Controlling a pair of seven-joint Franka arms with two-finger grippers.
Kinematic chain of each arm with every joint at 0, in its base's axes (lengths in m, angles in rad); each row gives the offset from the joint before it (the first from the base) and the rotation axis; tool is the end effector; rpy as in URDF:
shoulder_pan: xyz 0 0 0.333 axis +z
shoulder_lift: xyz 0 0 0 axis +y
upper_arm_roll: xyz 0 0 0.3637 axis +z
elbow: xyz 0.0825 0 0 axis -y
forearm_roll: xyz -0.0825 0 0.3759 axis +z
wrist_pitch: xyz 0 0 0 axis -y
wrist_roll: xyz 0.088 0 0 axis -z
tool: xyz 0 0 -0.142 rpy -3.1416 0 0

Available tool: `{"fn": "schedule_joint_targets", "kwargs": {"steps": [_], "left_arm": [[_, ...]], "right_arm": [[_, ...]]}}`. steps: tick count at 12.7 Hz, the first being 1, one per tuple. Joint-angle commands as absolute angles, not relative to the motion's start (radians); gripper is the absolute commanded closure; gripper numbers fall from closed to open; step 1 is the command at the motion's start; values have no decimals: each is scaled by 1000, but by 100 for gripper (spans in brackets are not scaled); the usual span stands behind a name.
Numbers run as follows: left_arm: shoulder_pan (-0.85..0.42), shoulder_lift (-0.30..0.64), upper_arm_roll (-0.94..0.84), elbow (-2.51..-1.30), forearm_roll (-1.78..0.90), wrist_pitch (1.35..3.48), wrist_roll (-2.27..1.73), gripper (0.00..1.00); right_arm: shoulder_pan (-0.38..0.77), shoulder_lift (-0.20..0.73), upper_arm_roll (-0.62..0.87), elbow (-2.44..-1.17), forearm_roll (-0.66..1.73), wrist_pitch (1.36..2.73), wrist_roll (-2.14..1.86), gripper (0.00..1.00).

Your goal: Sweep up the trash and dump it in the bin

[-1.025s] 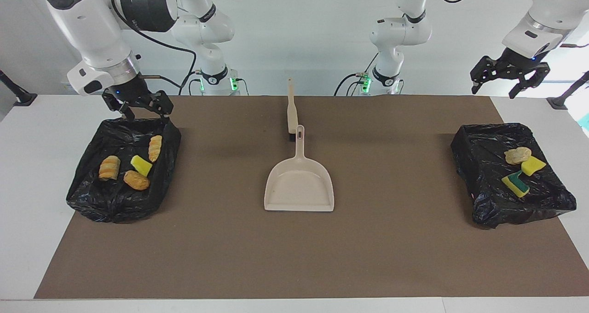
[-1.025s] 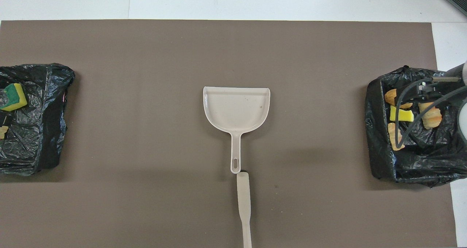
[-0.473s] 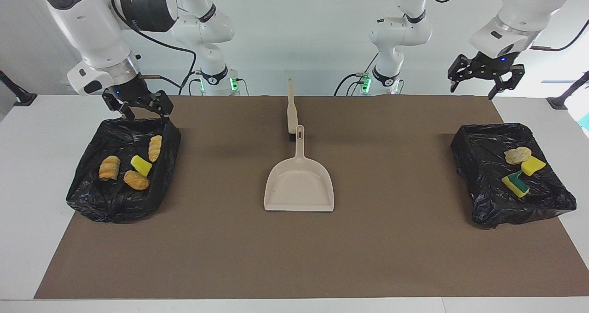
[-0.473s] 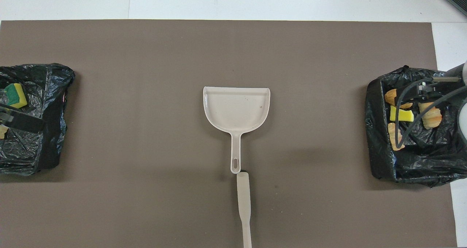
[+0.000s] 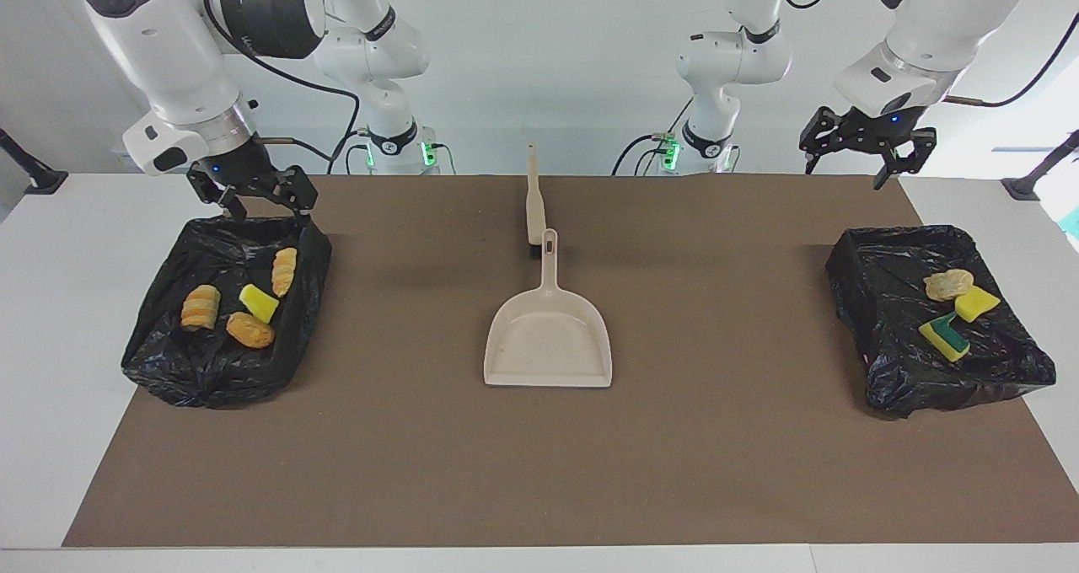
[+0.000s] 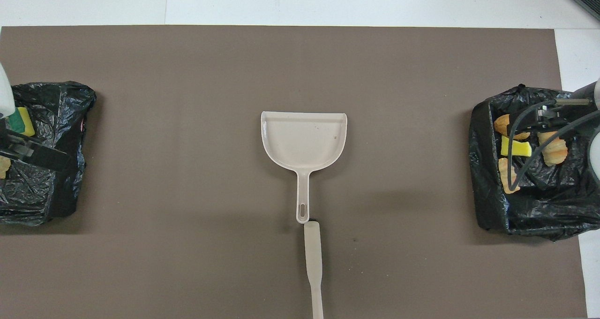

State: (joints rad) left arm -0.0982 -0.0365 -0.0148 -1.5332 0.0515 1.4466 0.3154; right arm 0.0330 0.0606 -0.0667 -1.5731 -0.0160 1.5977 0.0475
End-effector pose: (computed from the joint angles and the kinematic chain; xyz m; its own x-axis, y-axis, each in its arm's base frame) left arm 0.5163 -0.0509 0.6635 0.9103 -0.4089 -0.0635 -0.4115 -0.9108 -0.0338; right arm 0.5672 -0.0202 0.6048 0.9961 -0.0807 -0.0349 -0.0800 -0.9966 0.0217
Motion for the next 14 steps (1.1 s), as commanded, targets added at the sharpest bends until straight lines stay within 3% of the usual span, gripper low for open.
{"fn": "schedule_joint_targets", "kwargs": {"steps": [1, 14], "left_arm": [[-94, -66, -6, -1552, 20, 1465, 302, 0], [-66, -86, -2, -1582, -44, 1500, 179, 0]], "right_arm": [[25, 46, -63, -1589, 5, 1611, 29, 0], [25, 46, -63, -1589, 5, 1611, 29, 0]]}}
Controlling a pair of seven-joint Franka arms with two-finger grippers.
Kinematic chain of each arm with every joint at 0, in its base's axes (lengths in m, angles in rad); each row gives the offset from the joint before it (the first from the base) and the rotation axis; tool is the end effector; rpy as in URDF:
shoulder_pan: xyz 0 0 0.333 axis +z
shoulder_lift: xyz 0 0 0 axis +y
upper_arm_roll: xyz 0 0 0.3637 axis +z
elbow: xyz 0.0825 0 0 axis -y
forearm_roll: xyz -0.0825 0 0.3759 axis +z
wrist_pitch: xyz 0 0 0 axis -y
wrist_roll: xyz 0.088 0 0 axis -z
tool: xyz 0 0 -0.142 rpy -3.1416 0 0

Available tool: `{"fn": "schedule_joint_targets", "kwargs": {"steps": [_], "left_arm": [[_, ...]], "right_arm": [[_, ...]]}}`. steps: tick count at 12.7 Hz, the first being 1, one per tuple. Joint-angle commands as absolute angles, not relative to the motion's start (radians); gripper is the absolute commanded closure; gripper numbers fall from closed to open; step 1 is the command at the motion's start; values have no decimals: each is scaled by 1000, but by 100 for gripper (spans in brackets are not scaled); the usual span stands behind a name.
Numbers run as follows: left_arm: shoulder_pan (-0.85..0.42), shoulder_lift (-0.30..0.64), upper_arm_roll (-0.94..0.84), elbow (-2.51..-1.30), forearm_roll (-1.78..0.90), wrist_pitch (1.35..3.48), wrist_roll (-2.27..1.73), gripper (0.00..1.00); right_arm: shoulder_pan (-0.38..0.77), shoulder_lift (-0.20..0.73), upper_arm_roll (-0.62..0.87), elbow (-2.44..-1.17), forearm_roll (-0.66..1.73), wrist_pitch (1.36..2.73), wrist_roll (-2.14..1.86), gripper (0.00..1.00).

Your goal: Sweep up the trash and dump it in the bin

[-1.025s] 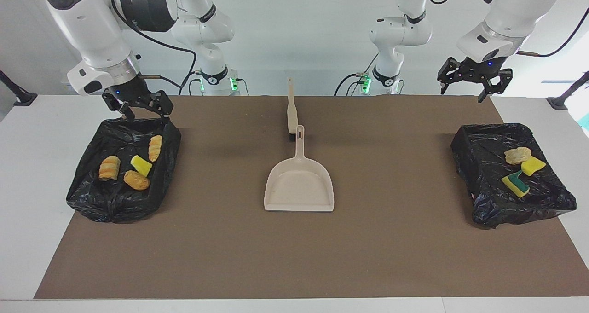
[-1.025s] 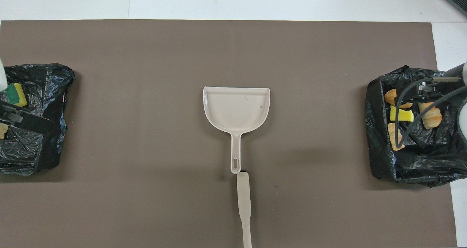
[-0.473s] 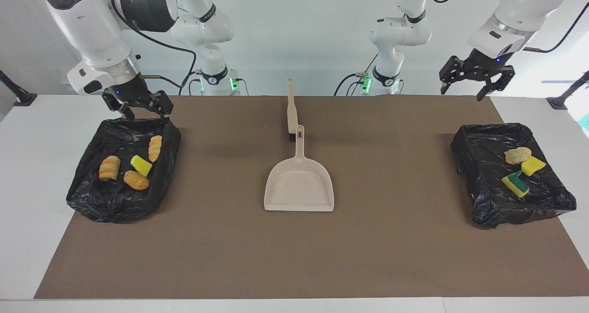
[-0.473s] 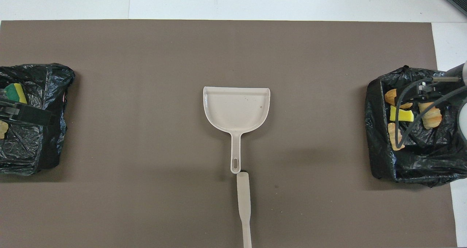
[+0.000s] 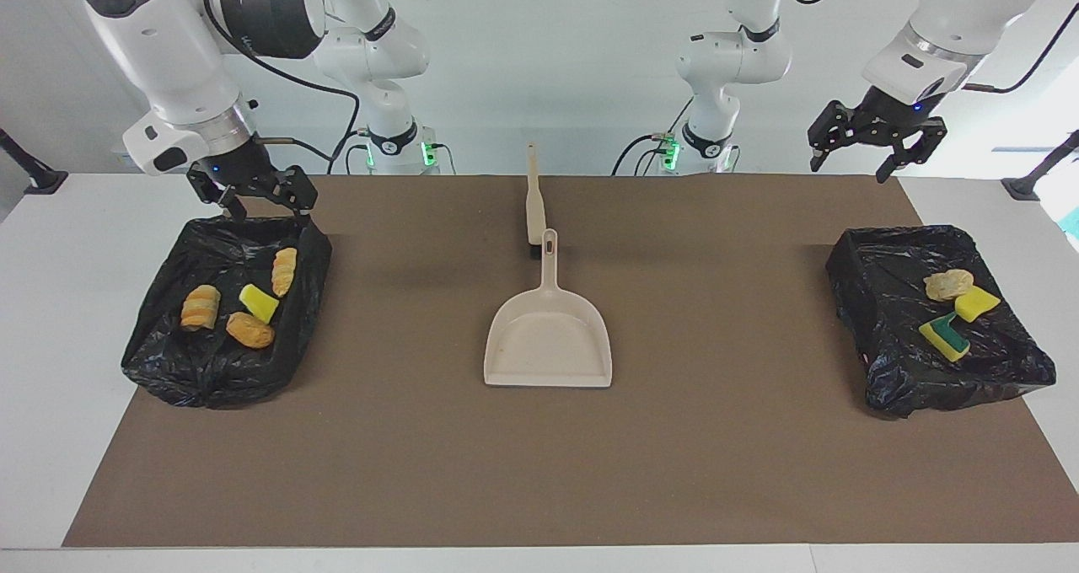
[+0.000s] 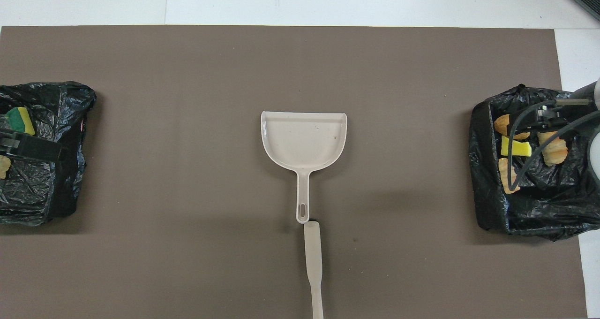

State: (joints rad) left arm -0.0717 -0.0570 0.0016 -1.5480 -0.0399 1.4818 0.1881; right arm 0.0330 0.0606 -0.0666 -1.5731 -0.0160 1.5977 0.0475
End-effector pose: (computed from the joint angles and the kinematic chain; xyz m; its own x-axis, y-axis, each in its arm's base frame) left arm 0.5148 -0.0421 0.6703 0.9660 -0.2586 -0.0015 -0.2583 -0.9652 0.0409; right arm 0.5672 -0.0201 0.6048 0.9961 -0.0806 -0.0349 -0.0799 -0.9966 0.0217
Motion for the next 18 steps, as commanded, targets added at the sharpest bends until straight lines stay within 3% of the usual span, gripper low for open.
{"fn": "schedule_joint_targets", "kwargs": {"steps": [1, 10, 13, 15, 16, 18], "left_arm": [[-66, -86, -2, -1582, -44, 1500, 179, 0], [-66, -86, -2, -1583, -44, 1500, 179, 0], [-66, -86, -2, -1583, -44, 1500, 179, 0], [-66, -86, -2, -1583, -44, 1500, 179, 0], [-66, -86, -2, -1583, -44, 1500, 179, 0], [-66, -86, -2, -1583, -44, 1500, 179, 0]], "right_arm": [[25, 46, -64, -1589, 5, 1611, 29, 0], [-5, 49, -63, -1574, 11, 1629, -15, 0], [14, 37, -49, -1499, 6, 1539, -6, 0], [15, -19, -48, -1497, -8, 1500, -5, 0], [14, -70, -48, -1564, -6, 1512, 1, 0], [6, -89, -48, -1592, -5, 1519, 3, 0]]}}
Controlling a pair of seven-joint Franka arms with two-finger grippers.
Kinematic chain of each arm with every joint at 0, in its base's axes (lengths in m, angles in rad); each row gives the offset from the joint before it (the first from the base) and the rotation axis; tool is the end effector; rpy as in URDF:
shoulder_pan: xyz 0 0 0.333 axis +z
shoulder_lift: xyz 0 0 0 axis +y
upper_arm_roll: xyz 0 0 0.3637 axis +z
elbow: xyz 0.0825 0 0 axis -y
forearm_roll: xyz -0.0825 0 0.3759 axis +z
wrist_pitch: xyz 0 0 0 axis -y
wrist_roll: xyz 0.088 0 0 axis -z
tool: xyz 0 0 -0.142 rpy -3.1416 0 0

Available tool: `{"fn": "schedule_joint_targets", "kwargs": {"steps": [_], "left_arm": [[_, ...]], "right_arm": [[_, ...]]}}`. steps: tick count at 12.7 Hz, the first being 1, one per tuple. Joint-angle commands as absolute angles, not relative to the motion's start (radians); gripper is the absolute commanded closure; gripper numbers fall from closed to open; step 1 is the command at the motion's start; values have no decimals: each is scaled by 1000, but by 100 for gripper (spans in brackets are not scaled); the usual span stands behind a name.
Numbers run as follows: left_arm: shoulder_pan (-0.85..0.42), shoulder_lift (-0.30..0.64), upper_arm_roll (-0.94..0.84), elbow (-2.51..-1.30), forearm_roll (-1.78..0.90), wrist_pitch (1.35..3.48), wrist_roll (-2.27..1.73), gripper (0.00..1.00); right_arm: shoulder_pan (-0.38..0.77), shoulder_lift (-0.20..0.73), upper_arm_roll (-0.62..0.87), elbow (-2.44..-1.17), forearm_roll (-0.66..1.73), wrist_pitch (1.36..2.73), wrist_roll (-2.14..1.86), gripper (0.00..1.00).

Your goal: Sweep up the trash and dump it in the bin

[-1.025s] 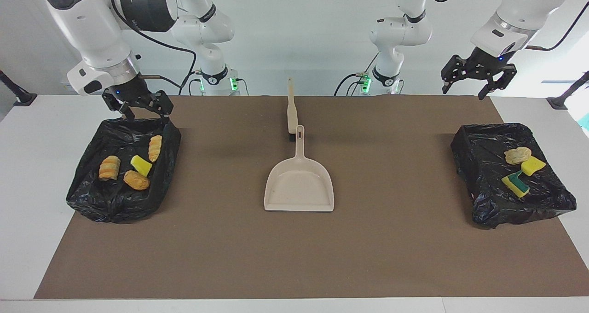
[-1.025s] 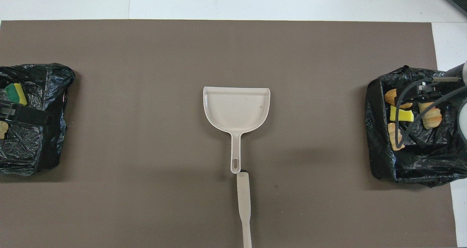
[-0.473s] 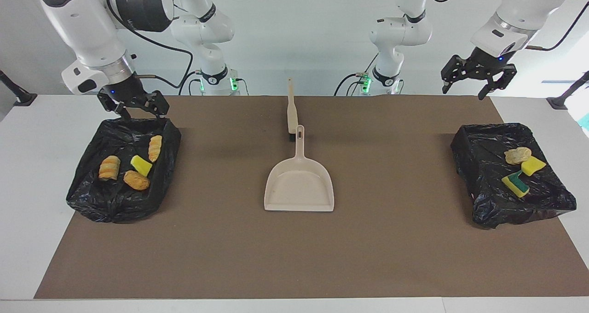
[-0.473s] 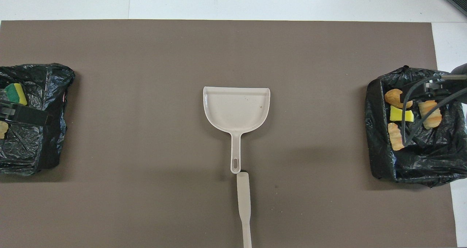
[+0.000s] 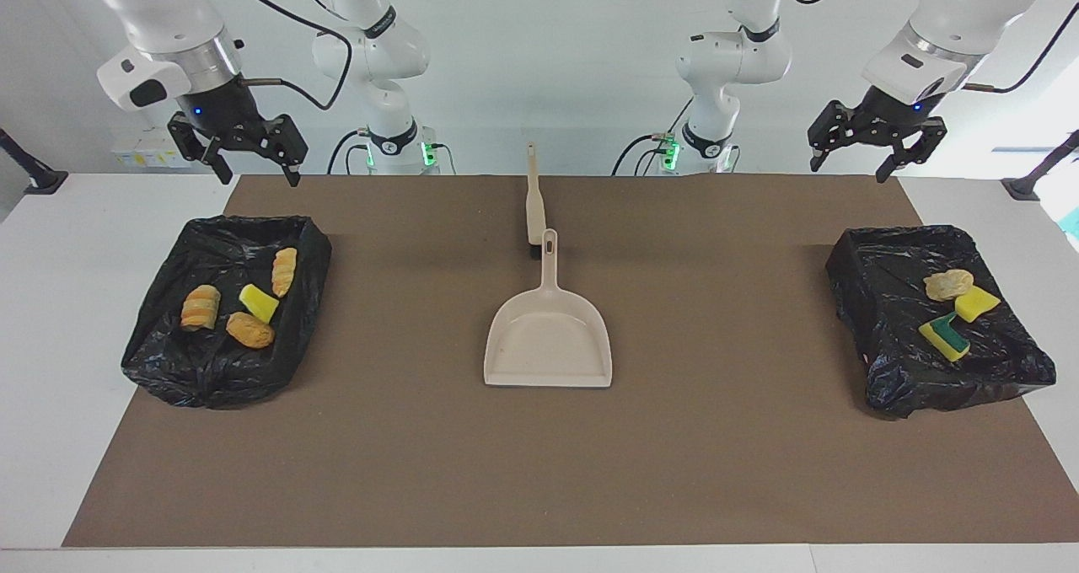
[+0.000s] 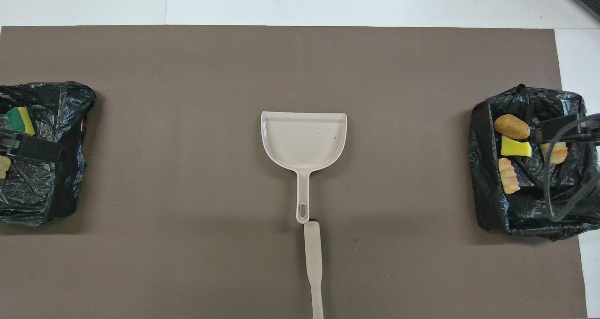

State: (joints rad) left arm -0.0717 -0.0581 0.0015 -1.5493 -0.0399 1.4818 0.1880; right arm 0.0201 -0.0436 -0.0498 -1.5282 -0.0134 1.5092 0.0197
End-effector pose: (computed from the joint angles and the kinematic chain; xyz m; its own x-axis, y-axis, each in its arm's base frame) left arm 0.5144 -0.0421 0.6703 0.9660 -0.2586 -0.0017 -0.2583 -0.9652 0.0409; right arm 0.5251 -0.0183 0.6747 0.9984 -0.0502 0.0248 -0.0505 -0.9987 0.0107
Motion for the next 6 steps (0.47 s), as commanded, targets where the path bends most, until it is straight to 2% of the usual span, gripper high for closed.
{"fn": "schedule_joint_targets", "kwargs": {"steps": [1, 6], "left_arm": [[-66, -86, -2, -1583, -44, 1500, 179, 0], [-66, -86, -2, -1583, -44, 1500, 179, 0]], "right_arm": [[5, -83, -48, -1586, -5, 1525, 3, 0], [9, -83, -48, -1585, -5, 1511, -2, 0]]}}
